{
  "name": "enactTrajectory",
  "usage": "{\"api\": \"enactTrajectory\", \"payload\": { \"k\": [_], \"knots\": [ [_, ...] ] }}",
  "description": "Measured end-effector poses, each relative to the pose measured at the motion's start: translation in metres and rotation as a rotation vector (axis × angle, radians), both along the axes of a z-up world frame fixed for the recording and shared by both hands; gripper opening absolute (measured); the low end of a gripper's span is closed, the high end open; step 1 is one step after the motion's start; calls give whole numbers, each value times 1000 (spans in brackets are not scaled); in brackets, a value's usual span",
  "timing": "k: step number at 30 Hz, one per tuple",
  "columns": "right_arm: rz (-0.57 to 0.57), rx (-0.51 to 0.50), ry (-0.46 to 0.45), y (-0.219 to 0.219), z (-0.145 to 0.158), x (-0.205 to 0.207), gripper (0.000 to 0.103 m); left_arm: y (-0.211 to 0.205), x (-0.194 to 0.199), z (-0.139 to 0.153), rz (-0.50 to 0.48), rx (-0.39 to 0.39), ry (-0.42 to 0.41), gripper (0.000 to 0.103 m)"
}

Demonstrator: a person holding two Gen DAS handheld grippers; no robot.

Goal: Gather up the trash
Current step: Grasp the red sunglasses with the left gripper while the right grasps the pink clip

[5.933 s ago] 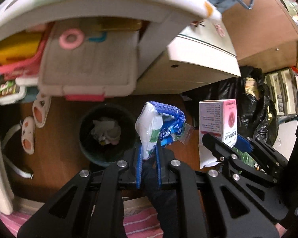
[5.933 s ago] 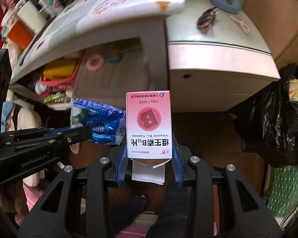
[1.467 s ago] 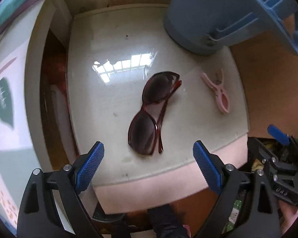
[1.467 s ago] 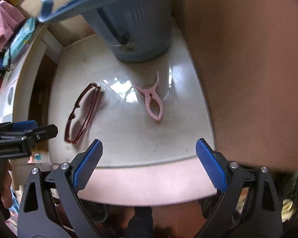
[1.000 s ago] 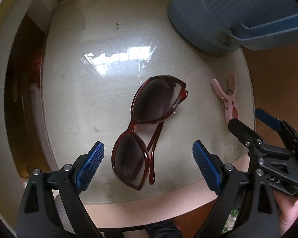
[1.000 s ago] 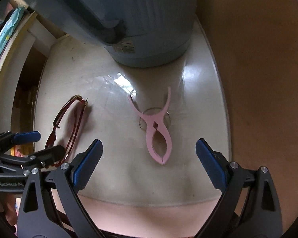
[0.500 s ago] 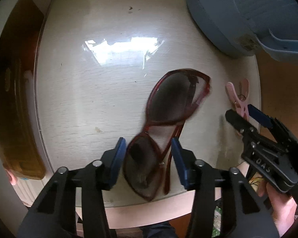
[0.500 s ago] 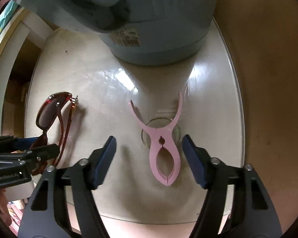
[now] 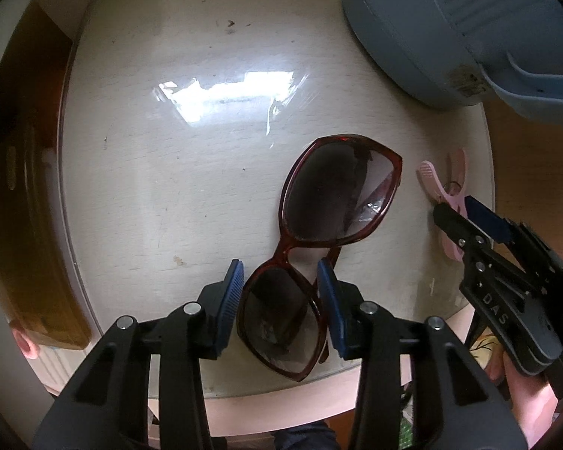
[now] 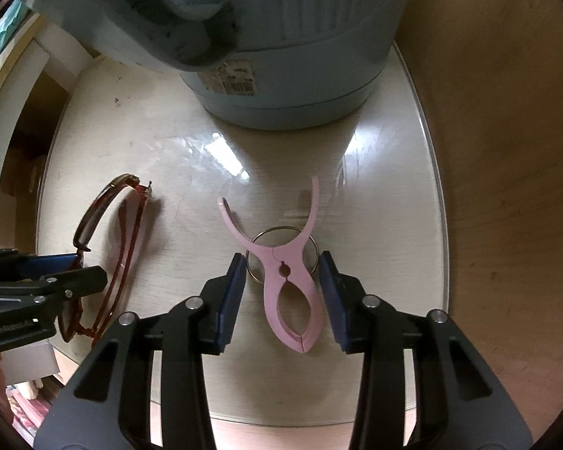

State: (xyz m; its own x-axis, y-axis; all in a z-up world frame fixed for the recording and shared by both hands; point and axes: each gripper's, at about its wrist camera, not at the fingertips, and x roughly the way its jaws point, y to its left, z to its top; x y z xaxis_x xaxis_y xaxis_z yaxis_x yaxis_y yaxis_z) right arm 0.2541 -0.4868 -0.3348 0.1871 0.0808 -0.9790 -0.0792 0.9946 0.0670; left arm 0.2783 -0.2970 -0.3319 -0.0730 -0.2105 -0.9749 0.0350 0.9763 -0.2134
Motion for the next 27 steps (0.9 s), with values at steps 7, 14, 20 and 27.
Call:
{"api": "enactTrajectory", "payload": {
  "k": [7,14,20,27],
  "knots": [
    [-21,38,-18,-13,12,0,41,0,0,0,-23,0,13,16],
    [-40,70,-22,-27,22,-4,41,-1,-6,4,-30,-13,17,12],
    [-53,76,-25,-30,29,-9,41,-1,-10,12,-24,-31,12,12],
    [-69,78,-24,-30,36,-24,41,-2,-16,26,-24,-47,0,12]
  ]
}}
